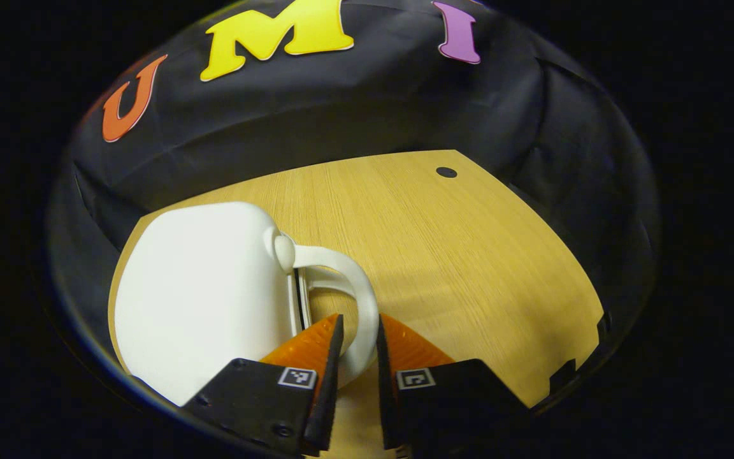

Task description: First open the suitcase, pack the skin care products into it, and then close the suitcase.

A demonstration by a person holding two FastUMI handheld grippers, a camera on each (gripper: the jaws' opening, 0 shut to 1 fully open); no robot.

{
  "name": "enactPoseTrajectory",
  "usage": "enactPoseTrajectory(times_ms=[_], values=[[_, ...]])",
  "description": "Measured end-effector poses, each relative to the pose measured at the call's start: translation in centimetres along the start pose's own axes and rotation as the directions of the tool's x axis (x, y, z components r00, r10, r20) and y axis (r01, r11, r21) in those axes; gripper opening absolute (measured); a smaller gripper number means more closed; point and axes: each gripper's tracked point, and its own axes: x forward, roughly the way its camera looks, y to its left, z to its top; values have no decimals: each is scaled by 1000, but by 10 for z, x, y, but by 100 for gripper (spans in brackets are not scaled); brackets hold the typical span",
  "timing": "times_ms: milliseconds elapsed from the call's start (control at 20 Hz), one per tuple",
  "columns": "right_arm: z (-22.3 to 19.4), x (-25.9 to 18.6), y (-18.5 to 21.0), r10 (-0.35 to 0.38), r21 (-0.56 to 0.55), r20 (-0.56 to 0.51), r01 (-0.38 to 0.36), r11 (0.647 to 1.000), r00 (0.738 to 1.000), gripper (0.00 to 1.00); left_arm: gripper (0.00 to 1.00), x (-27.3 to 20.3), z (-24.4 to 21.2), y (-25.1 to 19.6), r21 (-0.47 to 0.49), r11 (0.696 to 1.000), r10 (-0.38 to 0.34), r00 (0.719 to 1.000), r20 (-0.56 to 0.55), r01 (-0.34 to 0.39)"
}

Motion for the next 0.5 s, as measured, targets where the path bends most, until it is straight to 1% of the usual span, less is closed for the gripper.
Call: enactPoseTrajectory(times_ms=[50,100,150,200,250,300,350,400,450,500], values=[[2,1,-3,-15,-2,5,15,1000,1000,80,41,-9,4,1,-29,1000,10,1000,3,-10],[5,2,-7,-36,-6,9,36,999,999,80,64,-15,10,7,-41,998,49,999,12,-48],[9,2,-10,-52,-3,14,52,999,999,80,63,-24,17,11,-49,996,82,996,20,-81],[13,3,-10,-60,-4,21,60,998,998,80,83,-35,27,15,-47,993,106,993,46,-104],[19,4,-10,-74,-9,28,74,997,997,80,78,-46,37,18,-40,993,118,990,78,-115],[25,5,-10,-84,-13,38,85,996,996,80,78,-60,50,21,-38,991,129,986,110,-125],[32,5,-7,-89,-16,52,90,996,995,80,82,-72,64,24,-43,990,140,978,155,-135],[40,6,-5,-99,-21,68,101,995,993,82,93,-87,78,28,-48,989,146,970,196,-140],[46,7,-2,-104,-27,85,107,994,991,80,97,-103,90,34,-60,987,157,959,234,-147],[52,8,2,-111,-35,99,115,993,989,80,98,-121,105,40,-78,985,168,946,276,-152]])
